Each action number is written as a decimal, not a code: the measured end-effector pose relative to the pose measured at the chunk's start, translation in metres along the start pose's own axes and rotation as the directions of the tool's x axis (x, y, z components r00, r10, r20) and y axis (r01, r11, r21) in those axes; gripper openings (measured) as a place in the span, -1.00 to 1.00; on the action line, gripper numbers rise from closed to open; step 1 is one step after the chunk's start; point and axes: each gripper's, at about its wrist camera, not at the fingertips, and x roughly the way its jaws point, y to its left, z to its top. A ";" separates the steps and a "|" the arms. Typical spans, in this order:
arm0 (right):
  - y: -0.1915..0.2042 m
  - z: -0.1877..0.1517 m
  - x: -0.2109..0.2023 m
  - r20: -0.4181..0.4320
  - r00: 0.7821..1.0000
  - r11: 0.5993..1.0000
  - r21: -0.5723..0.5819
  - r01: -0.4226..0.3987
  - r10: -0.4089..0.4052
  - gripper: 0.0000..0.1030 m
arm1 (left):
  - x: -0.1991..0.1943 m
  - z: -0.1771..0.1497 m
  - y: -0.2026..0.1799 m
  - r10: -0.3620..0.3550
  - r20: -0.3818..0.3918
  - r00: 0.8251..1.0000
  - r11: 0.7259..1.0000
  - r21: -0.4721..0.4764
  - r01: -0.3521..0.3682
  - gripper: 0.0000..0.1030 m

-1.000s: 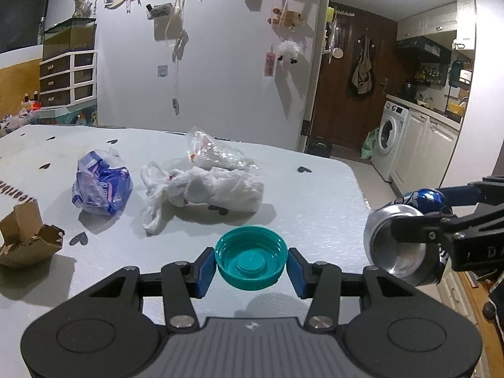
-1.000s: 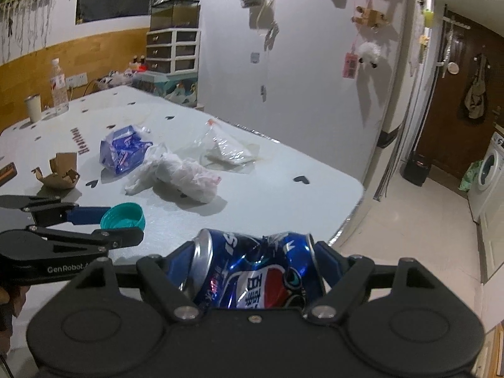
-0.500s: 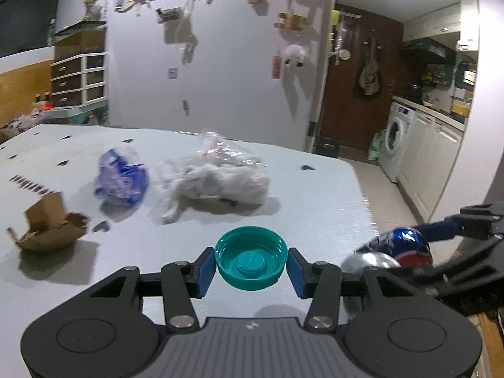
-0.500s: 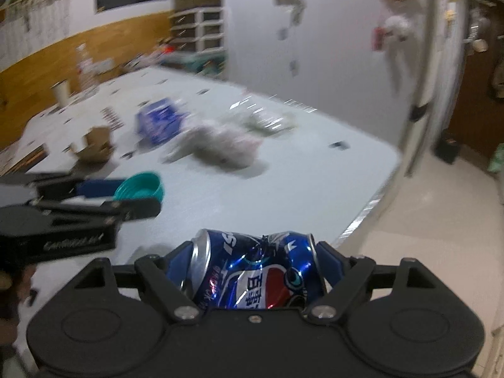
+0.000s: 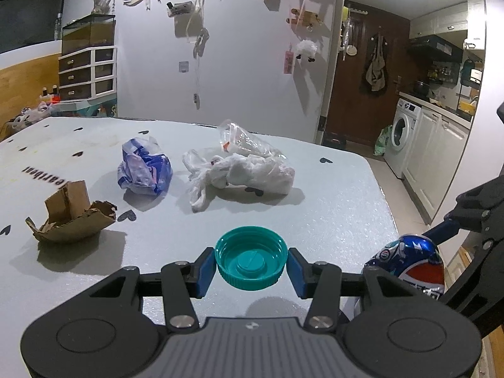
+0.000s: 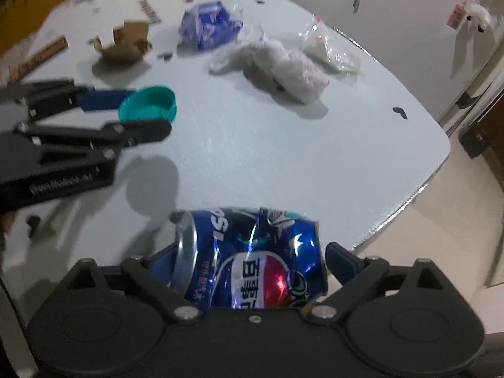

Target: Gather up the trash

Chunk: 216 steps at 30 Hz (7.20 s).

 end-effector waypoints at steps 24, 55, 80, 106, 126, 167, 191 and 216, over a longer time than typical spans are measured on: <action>-0.014 -0.008 -0.027 0.228 0.971 0.984 0.176 0.036 -0.076 0.73 | -0.019 0.003 0.004 0.031 0.002 1.000 0.999 -0.021 -0.031 -0.03; -0.106 -0.180 -0.129 0.366 0.871 0.853 0.512 0.104 -0.326 0.70 | -0.053 0.015 -0.175 -0.162 0.024 0.987 0.981 0.109 0.158 -0.03; -0.202 -0.321 -0.025 0.169 0.924 0.640 0.763 0.097 -0.343 0.70 | 0.110 -0.060 -0.310 -0.274 -0.286 0.918 0.933 0.153 0.326 -0.03; -0.266 -0.380 0.245 -0.159 0.986 0.377 0.918 0.125 0.058 0.72 | 0.334 -0.171 -0.298 -0.148 -0.702 0.696 0.947 0.102 0.304 -0.03; -0.256 -0.361 0.304 -0.199 0.973 0.426 0.895 0.133 0.114 0.78 | 0.386 -0.230 -0.297 -0.078 -0.830 0.552 0.941 0.122 0.316 -0.03; -0.245 -0.375 0.255 -0.228 0.967 0.532 0.836 0.136 0.111 1.00 | 0.352 -0.204 -0.283 0.005 -0.804 0.595 0.954 0.181 0.237 0.98; -0.228 -0.380 0.136 -0.110 0.992 0.546 0.828 0.128 -0.066 1.00 | 0.244 -0.147 -0.283 -0.062 -0.660 0.749 0.953 0.184 0.241 1.00; -0.197 -0.314 -0.039 0.252 0.893 0.655 0.753 0.061 -0.373 1.00 | 0.066 -0.012 -0.277 -0.219 -0.187 0.958 0.937 0.235 0.260 1.00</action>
